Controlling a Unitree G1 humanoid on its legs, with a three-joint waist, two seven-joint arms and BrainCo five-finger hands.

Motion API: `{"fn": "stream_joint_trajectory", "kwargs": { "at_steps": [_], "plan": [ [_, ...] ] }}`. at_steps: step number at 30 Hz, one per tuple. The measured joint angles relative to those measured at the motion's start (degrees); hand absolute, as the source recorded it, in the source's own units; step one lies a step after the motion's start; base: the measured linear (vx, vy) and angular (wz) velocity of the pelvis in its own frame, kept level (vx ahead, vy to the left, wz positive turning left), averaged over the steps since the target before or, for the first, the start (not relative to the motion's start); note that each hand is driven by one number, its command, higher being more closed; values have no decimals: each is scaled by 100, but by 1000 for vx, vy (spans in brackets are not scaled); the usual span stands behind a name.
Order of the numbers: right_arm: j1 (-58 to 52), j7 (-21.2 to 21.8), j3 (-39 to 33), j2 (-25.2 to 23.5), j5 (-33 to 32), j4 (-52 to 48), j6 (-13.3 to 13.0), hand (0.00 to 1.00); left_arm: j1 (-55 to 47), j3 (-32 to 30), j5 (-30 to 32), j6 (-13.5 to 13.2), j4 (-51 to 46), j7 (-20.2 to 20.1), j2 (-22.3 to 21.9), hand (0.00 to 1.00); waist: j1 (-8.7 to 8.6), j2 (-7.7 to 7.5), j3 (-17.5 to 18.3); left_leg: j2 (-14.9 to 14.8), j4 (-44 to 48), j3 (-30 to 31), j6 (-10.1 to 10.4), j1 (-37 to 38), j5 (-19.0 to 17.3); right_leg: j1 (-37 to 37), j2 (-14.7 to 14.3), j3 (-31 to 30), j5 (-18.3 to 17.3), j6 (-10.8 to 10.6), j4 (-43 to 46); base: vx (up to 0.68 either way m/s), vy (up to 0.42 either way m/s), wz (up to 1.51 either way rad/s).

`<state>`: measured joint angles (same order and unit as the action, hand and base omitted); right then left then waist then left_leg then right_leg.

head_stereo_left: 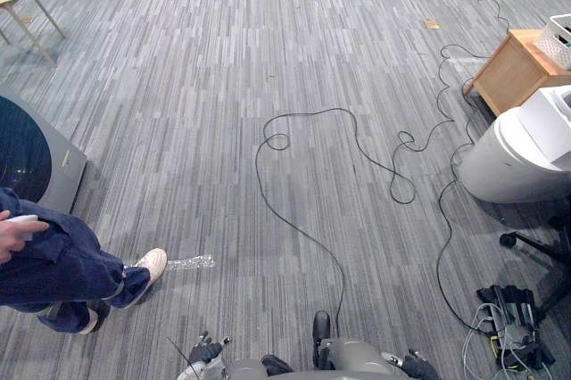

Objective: Organize washtable

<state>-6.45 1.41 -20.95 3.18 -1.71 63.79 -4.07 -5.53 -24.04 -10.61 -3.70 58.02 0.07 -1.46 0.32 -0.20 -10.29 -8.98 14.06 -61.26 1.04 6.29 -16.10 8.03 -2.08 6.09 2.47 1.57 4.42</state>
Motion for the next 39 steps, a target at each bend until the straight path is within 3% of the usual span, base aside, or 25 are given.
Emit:
{"fn": "stream_joint_trajectory", "kwargs": {
  "at_steps": [4,7,8,9,10,12,14,16,17,18,19,23,27,28,29,39],
  "plan": [
    [-19,-4,-118,-25,-120,4,6,0,-15,184,-8,7,2,-4,53,0,-45,19,20,9,-53,-12,69,113,59,-85,-93,-154,24,60,-44,32,-29,-21],
    [-18,-20,-44,-40,-119,10,0,0,-31,185,-250,-5,-7,-7,90,0,74,-143,80,-333,1017,250,73,93,57,-27,-194,-690,-99,117,250,22,-17,-92],
    [-18,-22,31,-35,-118,8,-6,0,-60,181,-349,-14,-12,-4,116,0,64,-161,97,-540,1629,588,64,-18,62,-26,-269,-901,-137,136,342,-4,-24,-118],
    [-16,-22,154,-8,-117,7,-10,0,-95,179,-465,-47,-14,-3,125,0,64,-137,109,-792,2393,1211,-95,-241,159,-21,-396,-1195,-244,148,467,-7,-7,-159],
    [-14,-27,199,66,-108,3,-11,0,-126,170,-581,-77,-36,-2,125,0,82,-122,123,-889,3066,2025,-454,-575,414,-6,-532,-1522,-282,167,601,-9,20,-157],
    [-28,-48,414,81,-85,10,-14,0,-191,192,-679,-136,-136,5,110,0,201,-157,148,-745,3670,3049,-459,-994,760,22,-704,-2097,-298,168,738,-13,137,-180],
    [-47,-55,405,124,29,33,-5,0,-216,203,-666,-163,-163,8,48,0,261,-83,242,-411,3429,3752,-284,-1032,387,-14,-805,-2616,-274,161,674,9,232,-163],
    [-87,-46,470,98,130,72,11,0,-226,412,-571,-197,-228,7,100,0,325,-199,297,-165,2495,4181,46,-1129,-71,-105,-658,-3123,-160,33,436,12,242,-102],
    [-112,-43,534,96,142,74,10,0,-222,466,-519,-199,-252,9,116,0,352,-224,315,-117,2161,4302,122,-1190,-116,-101,-573,-3183,-121,-34,369,-46,268,-75],
    [-144,-5,566,120,160,80,7,0,-226,607,-403,-207,-291,15,118,0,371,-203,335,-45,1292,4521,249,-1192,-45,-77,-446,-3240,-69,-191,260,-90,261,-47],
    [-185,0,558,228,164,144,-4,0,-227,696,-282,-222,-258,28,66,0,362,-12,426,-76,358,4608,395,-1142,508,-25,-422,-3224,-56,-394,137,-85,276,-35],
    [-361,7,375,144,14,231,-5,0,-162,898,38,-199,-107,30,230,0,338,-187,627,611,-455,4578,68,-909,773,-134,242,-2981,-43,-696,-100,46,236,20],
    [-383,18,262,-1,-501,227,-49,0,-25,1075,168,-182,126,16,348,0,332,-224,668,939,-746,4511,-141,-801,862,-153,546,-2955,-38,-722,-304,56,203,2],
    [-379,25,245,-2,-525,225,-61,0,-17,1096,197,-181,143,14,354,0,325,-226,669,970,-782,4498,-144,-769,864,-145,579,-2928,-9,-769,-335,42,82,-6],
    [-33,129,186,71,-451,289,-72,0,56,1265,230,-187,332,5,371,0,215,-176,647,996,-1177,4734,-211,-641,1069,-272,622,-2179,205,-781,-739,0,0,0],
    [-30,130,183,84,-546,288,-81,0,54,1285,301,-198,320,21,368,0,233,-143,654,998,-1109,5004,-209,-784,1071,-275,647,-1829,200,-776,-731,1,-14,14]
  ]
}}
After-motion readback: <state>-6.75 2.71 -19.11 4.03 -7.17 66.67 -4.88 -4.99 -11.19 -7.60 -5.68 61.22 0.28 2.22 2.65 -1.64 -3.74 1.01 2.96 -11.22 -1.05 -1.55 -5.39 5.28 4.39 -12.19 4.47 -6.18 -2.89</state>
